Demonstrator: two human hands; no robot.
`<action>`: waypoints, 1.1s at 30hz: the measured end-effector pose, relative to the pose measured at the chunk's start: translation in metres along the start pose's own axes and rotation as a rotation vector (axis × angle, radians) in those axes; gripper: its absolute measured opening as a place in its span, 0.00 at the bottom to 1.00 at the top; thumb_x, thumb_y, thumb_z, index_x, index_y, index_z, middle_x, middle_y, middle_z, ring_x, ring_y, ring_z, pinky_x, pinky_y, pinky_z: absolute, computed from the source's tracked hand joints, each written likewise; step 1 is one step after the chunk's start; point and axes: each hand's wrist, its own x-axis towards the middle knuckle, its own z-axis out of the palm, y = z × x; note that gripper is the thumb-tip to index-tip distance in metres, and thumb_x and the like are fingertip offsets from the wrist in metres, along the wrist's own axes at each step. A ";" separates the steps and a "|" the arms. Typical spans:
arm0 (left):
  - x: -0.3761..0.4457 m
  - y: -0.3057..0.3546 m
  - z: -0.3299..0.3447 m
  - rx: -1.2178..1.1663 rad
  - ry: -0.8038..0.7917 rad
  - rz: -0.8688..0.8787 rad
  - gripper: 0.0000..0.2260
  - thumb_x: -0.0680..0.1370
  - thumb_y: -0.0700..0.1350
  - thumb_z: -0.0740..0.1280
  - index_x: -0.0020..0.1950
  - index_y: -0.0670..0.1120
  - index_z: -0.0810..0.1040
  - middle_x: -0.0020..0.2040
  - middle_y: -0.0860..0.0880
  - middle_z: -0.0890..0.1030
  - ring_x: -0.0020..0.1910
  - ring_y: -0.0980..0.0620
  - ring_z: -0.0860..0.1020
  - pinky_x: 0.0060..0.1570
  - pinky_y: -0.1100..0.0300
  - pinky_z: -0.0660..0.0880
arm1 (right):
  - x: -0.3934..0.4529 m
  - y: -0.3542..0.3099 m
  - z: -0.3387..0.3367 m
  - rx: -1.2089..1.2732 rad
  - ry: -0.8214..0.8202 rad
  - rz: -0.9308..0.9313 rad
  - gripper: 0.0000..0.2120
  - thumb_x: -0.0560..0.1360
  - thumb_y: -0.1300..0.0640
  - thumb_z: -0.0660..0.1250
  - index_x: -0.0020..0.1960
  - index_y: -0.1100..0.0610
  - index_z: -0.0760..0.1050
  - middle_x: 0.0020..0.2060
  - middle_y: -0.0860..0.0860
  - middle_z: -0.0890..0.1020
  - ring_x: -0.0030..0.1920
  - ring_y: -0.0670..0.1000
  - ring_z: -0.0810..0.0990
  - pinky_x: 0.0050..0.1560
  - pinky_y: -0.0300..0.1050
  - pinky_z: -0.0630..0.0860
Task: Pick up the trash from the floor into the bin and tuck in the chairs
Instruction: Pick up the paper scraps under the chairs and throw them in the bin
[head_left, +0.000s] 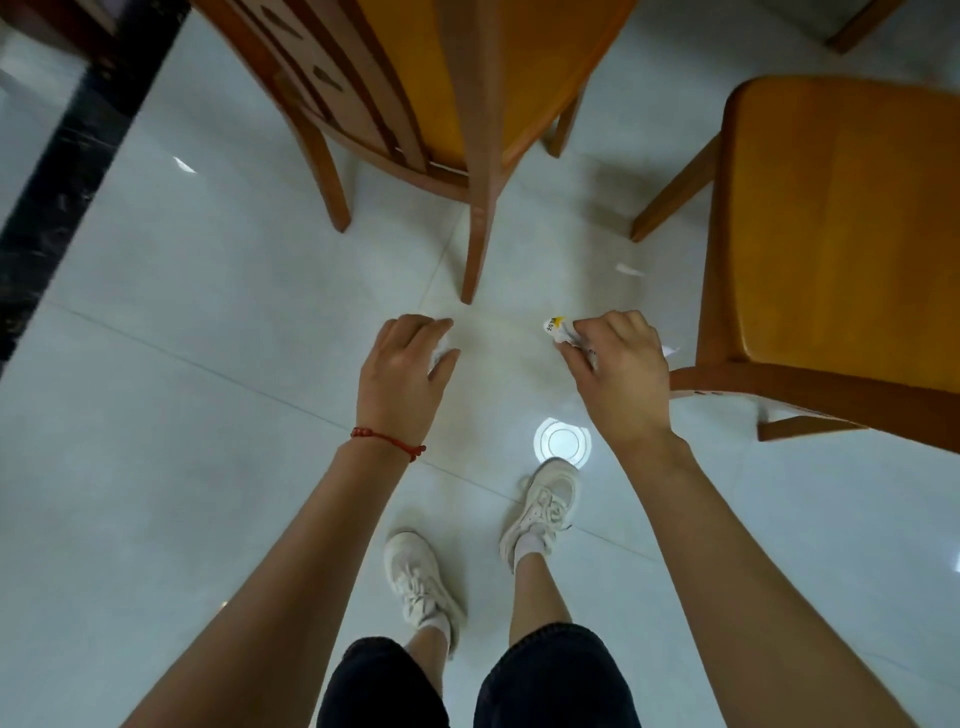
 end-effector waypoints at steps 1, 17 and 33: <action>-0.006 0.000 -0.016 0.006 -0.003 0.004 0.12 0.66 0.33 0.75 0.48 0.36 0.80 0.42 0.40 0.81 0.41 0.41 0.79 0.42 0.59 0.73 | -0.002 -0.014 -0.006 0.003 0.002 -0.013 0.10 0.71 0.56 0.67 0.38 0.63 0.77 0.31 0.57 0.77 0.35 0.60 0.75 0.37 0.48 0.72; -0.119 0.016 -0.234 -0.024 0.230 -0.171 0.13 0.73 0.45 0.63 0.48 0.37 0.81 0.42 0.41 0.81 0.45 0.52 0.72 0.48 0.62 0.69 | -0.015 -0.220 -0.115 0.052 -0.064 -0.301 0.07 0.68 0.58 0.70 0.37 0.62 0.77 0.30 0.55 0.77 0.34 0.58 0.76 0.37 0.48 0.74; -0.188 0.022 -0.366 0.193 0.534 -0.668 0.13 0.64 0.33 0.76 0.46 0.36 0.81 0.40 0.40 0.81 0.38 0.41 0.79 0.42 0.59 0.71 | 0.032 -0.364 -0.149 0.292 -0.273 -0.767 0.06 0.69 0.58 0.67 0.38 0.61 0.76 0.31 0.54 0.76 0.34 0.57 0.74 0.35 0.46 0.71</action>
